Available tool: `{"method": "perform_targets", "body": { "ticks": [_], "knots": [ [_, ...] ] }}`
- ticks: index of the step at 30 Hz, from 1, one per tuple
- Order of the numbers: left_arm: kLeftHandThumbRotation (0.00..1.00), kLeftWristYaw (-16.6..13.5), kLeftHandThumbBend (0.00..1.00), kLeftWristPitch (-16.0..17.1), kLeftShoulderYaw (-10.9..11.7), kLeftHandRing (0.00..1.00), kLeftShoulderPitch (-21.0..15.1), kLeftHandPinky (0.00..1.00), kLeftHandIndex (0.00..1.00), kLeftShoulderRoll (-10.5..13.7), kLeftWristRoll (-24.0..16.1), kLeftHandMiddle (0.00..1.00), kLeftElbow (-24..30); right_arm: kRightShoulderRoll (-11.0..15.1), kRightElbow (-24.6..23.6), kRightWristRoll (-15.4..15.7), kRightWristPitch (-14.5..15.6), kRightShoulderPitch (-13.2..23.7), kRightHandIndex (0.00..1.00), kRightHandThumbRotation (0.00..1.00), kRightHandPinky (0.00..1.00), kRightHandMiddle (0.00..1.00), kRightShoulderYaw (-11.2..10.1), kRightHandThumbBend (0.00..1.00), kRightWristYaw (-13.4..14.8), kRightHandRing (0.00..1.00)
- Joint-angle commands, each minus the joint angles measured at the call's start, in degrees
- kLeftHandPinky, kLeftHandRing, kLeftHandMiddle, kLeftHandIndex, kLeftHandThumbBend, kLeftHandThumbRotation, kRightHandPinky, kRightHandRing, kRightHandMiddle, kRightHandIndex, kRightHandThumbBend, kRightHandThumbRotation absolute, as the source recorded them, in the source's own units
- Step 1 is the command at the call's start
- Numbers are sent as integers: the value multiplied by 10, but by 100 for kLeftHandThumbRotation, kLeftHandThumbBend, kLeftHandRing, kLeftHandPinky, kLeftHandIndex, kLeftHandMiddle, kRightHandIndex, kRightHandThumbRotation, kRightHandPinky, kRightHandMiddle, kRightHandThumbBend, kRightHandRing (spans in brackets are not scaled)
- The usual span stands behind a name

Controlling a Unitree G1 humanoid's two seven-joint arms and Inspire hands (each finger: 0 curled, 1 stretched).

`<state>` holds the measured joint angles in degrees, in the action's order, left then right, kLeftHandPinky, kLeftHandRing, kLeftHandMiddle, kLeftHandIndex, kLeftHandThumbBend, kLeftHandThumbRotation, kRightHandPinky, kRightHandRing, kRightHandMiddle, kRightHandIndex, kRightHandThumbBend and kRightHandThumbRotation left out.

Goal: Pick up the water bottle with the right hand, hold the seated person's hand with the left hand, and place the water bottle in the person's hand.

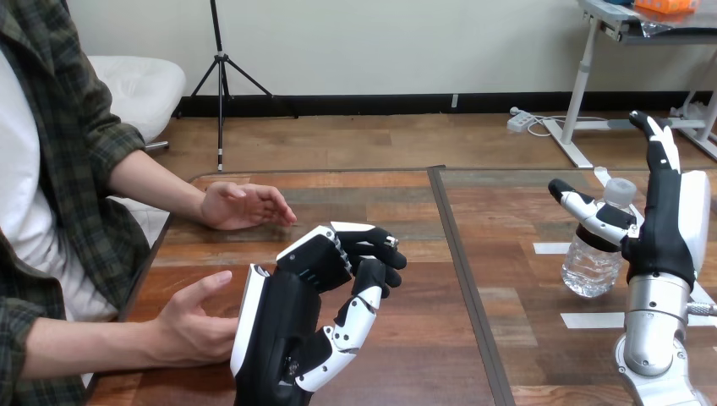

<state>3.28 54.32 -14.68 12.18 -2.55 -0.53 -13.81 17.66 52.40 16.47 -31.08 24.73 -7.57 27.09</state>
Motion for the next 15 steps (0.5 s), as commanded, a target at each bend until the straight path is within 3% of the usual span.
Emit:
{"method": "perform_targets", "body": {
  "ticks": [1, 15],
  "knots": [
    [25, 4, 23, 5, 1, 48, -11, 37, 56, -8, 3, 54, 12, 9, 8, -18, 4, 59, 90, 6, 100, 97, -5, 69, -6, 99],
    [24, 9, 23, 3, 3, 48, -10, 38, 56, -8, 3, 54, 13, -2, 25, -99, 30, 71, 93, 11, 98, 97, -25, 67, -60, 98]
  ]
}}
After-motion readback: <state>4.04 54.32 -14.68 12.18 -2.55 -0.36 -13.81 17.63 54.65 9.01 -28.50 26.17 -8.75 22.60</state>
